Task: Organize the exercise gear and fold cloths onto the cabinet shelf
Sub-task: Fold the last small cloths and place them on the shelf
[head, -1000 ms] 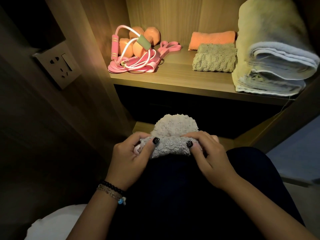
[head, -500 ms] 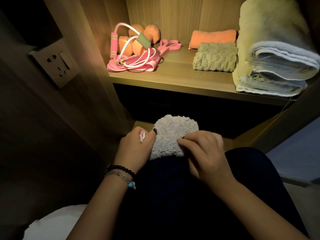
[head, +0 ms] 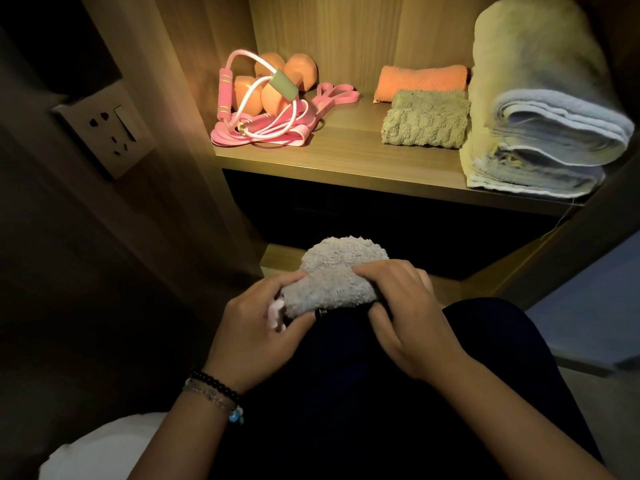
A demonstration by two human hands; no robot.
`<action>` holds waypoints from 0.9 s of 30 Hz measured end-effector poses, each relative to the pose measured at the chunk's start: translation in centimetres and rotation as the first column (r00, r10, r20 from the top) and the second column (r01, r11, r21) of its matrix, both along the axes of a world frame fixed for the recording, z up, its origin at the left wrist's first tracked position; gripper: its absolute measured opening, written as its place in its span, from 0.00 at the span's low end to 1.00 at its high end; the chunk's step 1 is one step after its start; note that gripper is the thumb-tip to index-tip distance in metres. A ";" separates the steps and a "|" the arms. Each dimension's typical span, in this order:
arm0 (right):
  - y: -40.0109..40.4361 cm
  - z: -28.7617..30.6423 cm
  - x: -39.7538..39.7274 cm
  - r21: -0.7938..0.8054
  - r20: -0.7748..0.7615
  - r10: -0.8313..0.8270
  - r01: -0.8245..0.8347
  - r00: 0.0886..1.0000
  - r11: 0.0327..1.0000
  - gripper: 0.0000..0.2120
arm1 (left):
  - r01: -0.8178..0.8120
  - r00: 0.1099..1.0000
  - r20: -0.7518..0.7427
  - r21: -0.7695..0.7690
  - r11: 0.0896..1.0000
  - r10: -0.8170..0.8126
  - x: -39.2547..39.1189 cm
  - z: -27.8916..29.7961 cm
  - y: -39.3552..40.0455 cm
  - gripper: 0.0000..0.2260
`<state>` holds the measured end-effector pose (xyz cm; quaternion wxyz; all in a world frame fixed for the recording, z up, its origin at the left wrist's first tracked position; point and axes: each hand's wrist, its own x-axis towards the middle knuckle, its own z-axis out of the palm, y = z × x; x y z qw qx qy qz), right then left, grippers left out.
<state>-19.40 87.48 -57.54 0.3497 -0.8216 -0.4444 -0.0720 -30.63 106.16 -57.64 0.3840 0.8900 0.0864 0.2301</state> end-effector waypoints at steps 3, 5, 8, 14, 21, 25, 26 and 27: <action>0.2 0.2 0.1 0.022 -0.136 -0.010 0.013 0.991 1.000 0.20 | -0.053 0.998 0.005 -0.192 0.980 0.055 0.4 0.0 -0.3 0.15; -0.1 0.3 0.4 0.075 -0.256 0.024 -0.005 0.966 0.997 0.20 | -0.078 0.997 -0.002 -0.293 0.953 0.081 0.6 -0.1 -0.5 0.15; -0.7 0.3 0.8 0.266 -0.458 0.088 0.042 0.884 0.963 0.15 | -0.164 0.984 -0.010 -0.412 0.896 0.176 0.8 -0.1 -0.8 0.17; 0.1 -0.1 1.2 0.329 -0.725 0.037 0.299 0.688 0.896 0.04 | -0.438 0.899 -0.184 -0.397 0.806 0.398 1.5 -0.7 -0.7 0.23; 1.6 0.7 2.6 -0.034 -0.803 -0.283 0.434 0.525 0.901 0.20 | -0.551 0.816 -0.387 -0.299 0.779 0.429 1.7 -0.6 0.2 0.28; 1.1 0.7 2.5 -0.075 -0.840 -0.250 0.352 0.482 0.933 0.25 | -0.511 0.830 -0.429 -0.329 0.794 0.357 1.5 -0.4 0.0 0.30; 1.0 0.8 2.3 -0.029 -0.840 -0.214 0.354 0.498 0.935 0.22 | -0.498 0.845 -0.420 -0.395 0.772 0.331 1.5 -0.3 -0.1 0.29; 1.0 0.9 2.2 0.023 -0.841 -0.180 0.366 0.510 0.930 0.16 | -0.487 0.859 -0.403 -0.460 0.742 0.314 1.5 -0.3 -0.2 0.28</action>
